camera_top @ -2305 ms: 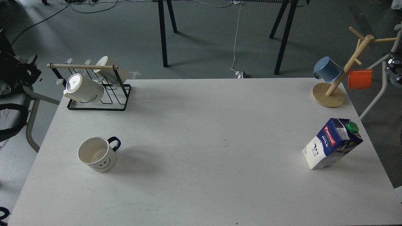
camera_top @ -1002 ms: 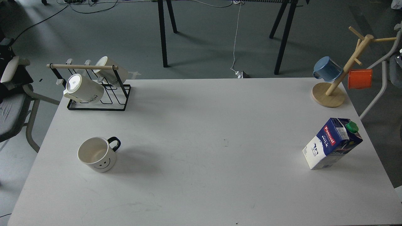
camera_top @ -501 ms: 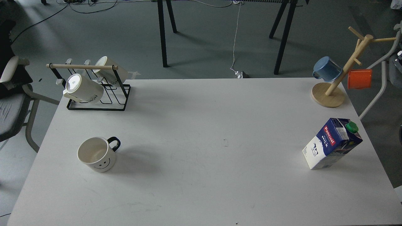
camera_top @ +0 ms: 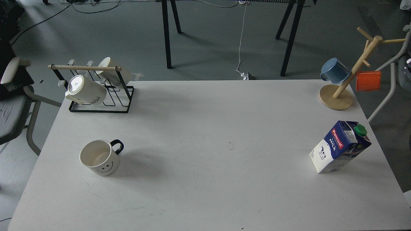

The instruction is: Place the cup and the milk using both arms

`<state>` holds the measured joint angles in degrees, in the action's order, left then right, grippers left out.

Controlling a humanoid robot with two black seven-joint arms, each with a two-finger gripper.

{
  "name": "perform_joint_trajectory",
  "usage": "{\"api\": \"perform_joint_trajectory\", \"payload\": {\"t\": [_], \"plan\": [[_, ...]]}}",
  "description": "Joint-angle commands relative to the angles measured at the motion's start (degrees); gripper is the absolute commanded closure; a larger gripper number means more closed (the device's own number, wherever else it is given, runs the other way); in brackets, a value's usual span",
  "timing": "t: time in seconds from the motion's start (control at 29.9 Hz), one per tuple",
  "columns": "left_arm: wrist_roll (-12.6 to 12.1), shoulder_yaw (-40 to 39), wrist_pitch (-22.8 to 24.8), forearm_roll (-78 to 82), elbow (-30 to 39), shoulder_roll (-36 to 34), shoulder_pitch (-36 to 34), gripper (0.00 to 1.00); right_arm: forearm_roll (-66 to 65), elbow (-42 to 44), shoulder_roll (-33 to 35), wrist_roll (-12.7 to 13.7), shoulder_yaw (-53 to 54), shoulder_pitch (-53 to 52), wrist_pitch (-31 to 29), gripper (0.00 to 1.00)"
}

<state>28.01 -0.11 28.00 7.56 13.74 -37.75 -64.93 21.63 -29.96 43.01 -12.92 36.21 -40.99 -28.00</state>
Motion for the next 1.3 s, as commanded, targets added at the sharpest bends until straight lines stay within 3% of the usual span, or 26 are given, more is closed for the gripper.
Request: {"api": "perform_joint_trajectory", "payload": {"t": [0.0, 0.13, 0.67, 0.9, 1.27], "plan": [[0.0, -0.1, 0.0, 0.1, 6.9, -0.3, -0.6, 0.00, 0.0, -0.1, 0.0, 0.0, -0.2, 0.0, 0.0, 0.00], [0.0, 0.0, 0.0, 1.1, 12.8, -0.8, -0.4, 0.00, 0.0, -0.2, 0.0, 0.0, -0.3, 0.0, 0.0, 0.00], [0.0, -8.6, 0.0, 13.4, 15.4, -5.4, 0.1, 0.00, -0.1, 0.3, -0.8, 0.1, -0.3, 1.2, 0.0, 0.00], [0.0, -21.4, 0.0, 13.4, 15.7, -1.5, 0.2, 0.00, -0.1, 0.3, -0.4, 0.1, -0.1, 2.1, 0.0, 0.00], [0.0, -22.0, 0.0, 13.5, 15.9, 1.8, 0.6, 0.02, 0.0, 0.3, -0.4, 0.1, -0.1, 2.1, 0.0, 0.00]]}}
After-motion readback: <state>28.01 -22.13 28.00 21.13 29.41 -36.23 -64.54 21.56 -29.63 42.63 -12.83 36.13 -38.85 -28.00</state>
